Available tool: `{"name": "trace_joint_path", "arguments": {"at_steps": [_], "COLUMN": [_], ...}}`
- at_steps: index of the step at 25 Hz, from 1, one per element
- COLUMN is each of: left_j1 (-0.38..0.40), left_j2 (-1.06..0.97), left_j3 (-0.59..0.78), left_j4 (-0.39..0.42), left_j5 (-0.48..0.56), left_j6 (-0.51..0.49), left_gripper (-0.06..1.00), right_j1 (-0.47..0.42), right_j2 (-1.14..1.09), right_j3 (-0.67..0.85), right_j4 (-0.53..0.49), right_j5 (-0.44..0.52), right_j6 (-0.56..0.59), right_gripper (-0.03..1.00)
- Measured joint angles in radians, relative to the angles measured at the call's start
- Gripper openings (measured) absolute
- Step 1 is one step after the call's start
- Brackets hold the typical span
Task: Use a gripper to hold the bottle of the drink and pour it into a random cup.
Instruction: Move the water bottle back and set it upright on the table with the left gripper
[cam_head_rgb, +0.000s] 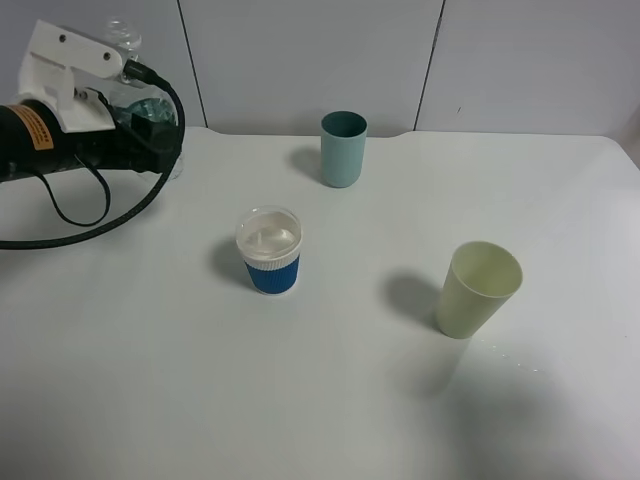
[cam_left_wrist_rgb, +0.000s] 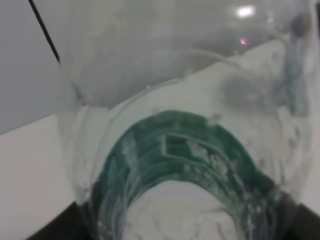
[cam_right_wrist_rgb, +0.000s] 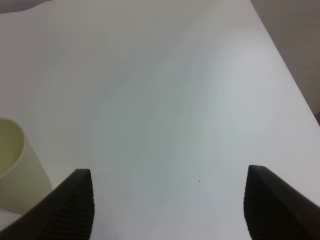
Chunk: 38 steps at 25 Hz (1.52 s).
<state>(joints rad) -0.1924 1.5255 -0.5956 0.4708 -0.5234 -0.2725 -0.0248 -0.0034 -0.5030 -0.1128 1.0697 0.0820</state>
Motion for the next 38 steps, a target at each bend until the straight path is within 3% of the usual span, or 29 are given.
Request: {"name": "trace_joint_path", "arguments": {"at_steps": [8,14,27,34,38], "left_j1": [0.05,0.051,0.086,0.09,0.09], "left_j2": [0.133,0.226,0.376,0.415,0.447], "left_j3": [0.0,-0.001,-0.002,-0.002,-0.003], "left_j4": [0.06,0.142,0.174,0.178,0.178], "left_j5": [-0.114,-0.262,-0.419,-0.446,-0.46], "left_j6": [-0.026,-0.023,0.005,0.203,0.239], "left_gripper": [0.51,0.51,0.51,0.51,0.51], "right_j1": [0.0,0.0,0.0,0.0,0.0], "right_j2": [0.0,0.0,0.0,0.0,0.0], "right_j3": [0.0,0.0,0.0,0.0,0.0], "right_j4": [0.0,0.0,0.0,0.0,0.0], "right_j5": [0.0,0.0,0.0,0.0,0.0], "right_j6": [0.0,0.0,0.0,0.0,0.0], "right_gripper": [0.63,0.63,0.63,0.63,0.63]}}
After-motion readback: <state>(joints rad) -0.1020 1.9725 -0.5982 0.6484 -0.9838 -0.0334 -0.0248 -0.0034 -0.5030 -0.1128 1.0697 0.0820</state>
